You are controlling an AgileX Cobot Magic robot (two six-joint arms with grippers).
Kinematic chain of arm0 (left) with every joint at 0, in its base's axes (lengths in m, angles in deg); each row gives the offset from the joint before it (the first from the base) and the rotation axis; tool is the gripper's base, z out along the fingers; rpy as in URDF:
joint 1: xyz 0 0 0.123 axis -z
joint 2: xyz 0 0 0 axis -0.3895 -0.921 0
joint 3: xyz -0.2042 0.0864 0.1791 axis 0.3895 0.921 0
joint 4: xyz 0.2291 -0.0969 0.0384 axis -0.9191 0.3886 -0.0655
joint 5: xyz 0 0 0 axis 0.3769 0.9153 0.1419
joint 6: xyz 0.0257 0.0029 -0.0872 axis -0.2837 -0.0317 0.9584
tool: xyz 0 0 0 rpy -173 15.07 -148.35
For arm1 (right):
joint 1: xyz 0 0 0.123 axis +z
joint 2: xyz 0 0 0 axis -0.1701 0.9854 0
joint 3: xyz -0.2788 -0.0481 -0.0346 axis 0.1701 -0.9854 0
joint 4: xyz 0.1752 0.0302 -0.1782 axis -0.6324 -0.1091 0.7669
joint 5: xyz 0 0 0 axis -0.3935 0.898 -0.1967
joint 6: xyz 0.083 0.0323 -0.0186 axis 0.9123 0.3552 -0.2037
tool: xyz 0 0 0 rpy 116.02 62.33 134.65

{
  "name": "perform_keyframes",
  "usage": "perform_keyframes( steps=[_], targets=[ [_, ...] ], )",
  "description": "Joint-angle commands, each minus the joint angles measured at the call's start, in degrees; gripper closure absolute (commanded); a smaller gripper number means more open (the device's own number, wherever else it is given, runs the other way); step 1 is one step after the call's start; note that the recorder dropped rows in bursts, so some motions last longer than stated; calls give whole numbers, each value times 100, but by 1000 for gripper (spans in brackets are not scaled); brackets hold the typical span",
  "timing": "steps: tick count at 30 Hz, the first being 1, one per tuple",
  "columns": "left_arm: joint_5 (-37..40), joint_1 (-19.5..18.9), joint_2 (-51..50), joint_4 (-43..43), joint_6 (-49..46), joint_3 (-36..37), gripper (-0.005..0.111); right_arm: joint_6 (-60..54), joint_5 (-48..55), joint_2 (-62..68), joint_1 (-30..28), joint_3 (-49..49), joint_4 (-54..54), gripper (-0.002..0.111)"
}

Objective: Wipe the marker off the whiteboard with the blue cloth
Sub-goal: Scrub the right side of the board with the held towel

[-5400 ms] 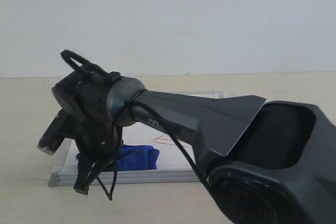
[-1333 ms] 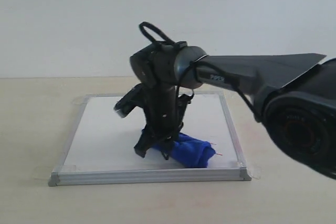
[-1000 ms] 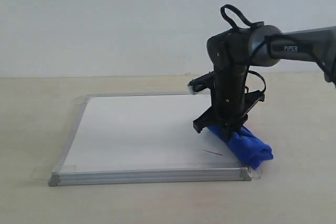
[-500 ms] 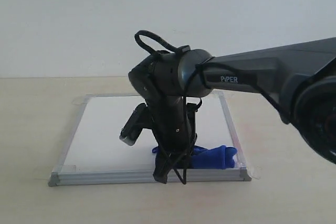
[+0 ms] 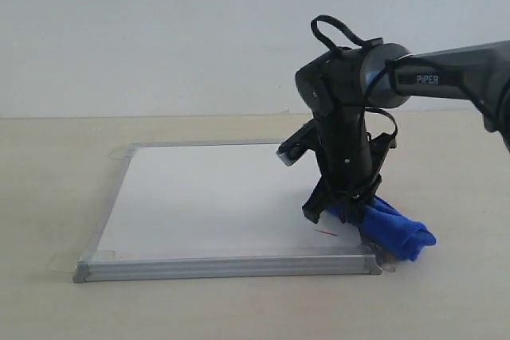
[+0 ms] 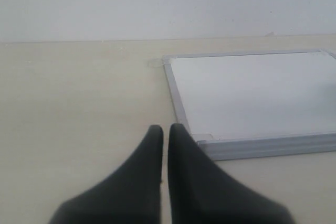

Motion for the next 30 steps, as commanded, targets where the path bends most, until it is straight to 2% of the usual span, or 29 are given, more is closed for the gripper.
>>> perform_keyframes(
  steps=[1, 2, 6, 10, 17, 24, 30],
  targets=[
    [4, -13, 13, 12, 60, 22, 103, -580, 26, -42, 523, -22, -238, 108],
    [4, -13, 13, 12, 60, 22, 103, -1050, 26, -42, 793, -22, -238, 108],
    [4, -13, 13, 12, 60, 22, 103, -1831, 26, -42, 1273, -22, -238, 108],
    [4, -13, 13, 12, 60, 22, 103, -1899, 26, -42, 1368, -22, -187, 108],
    [4, -13, 13, 12, 60, 22, 103, -1494, 26, -42, 753, -157, -108, 108],
    [4, -13, 13, 12, 60, 22, 103, -1896, 26, -53, -21, -1227, 92, 108],
    [4, -13, 13, 12, 60, 22, 103, -1877, 26, -107, -54, -1279, 144, 108]
  ],
)
